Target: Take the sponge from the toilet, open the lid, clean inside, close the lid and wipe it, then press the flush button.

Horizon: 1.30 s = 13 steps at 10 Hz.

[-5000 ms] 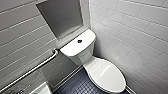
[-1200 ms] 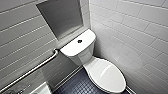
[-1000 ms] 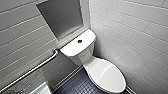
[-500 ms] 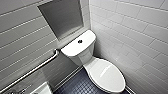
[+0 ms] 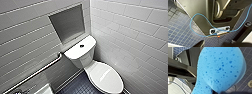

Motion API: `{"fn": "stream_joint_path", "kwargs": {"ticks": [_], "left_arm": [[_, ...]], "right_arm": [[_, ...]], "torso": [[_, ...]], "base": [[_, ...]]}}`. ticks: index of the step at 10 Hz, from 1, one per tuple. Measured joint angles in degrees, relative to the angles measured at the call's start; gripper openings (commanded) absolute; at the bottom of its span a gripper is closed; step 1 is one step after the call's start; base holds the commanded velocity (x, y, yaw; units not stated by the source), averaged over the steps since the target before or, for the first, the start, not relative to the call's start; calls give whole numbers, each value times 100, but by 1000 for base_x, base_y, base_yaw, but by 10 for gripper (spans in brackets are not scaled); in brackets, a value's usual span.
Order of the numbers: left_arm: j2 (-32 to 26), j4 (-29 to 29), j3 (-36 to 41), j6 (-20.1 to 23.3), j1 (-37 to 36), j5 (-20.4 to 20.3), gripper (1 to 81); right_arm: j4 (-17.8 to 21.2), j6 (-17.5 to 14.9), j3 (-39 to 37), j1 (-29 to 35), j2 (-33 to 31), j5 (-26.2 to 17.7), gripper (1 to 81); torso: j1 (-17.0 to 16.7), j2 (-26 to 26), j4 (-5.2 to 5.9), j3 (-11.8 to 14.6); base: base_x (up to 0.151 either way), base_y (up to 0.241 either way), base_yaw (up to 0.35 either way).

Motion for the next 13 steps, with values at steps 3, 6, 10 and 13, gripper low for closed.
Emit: {"fn": "stream_joint_path", "kwargs": {"ticks": [3, 6, 10, 13], "left_arm": [[160, 174, -382, -2, 33, -5, 811], [230, 188, -411, -2, 38, -18, 811], [400, 172, -419, -105, 79, -22, 811], [451, 161, -417, -107, 106, -41, 811]], "right_arm": [[-85, 0, -785, -132, 746, -28, 10], [-100, -2, -1507, -112, 1207, -244, 10], [-500, -364, -1673, 271, 1488, -1980, 10], [-541, -430, -1763, 360, 1467, -2026, 10]], "torso": [[-374, 566, 0, 151], [-789, 1202, 0, 155], [-1250, 1921, -66, 311], [-1624, 2491, -83, 901]], "base": [[0, 0, 0], [0, 0, 0], [0, 0, 0], [0, 0, 0]]}}
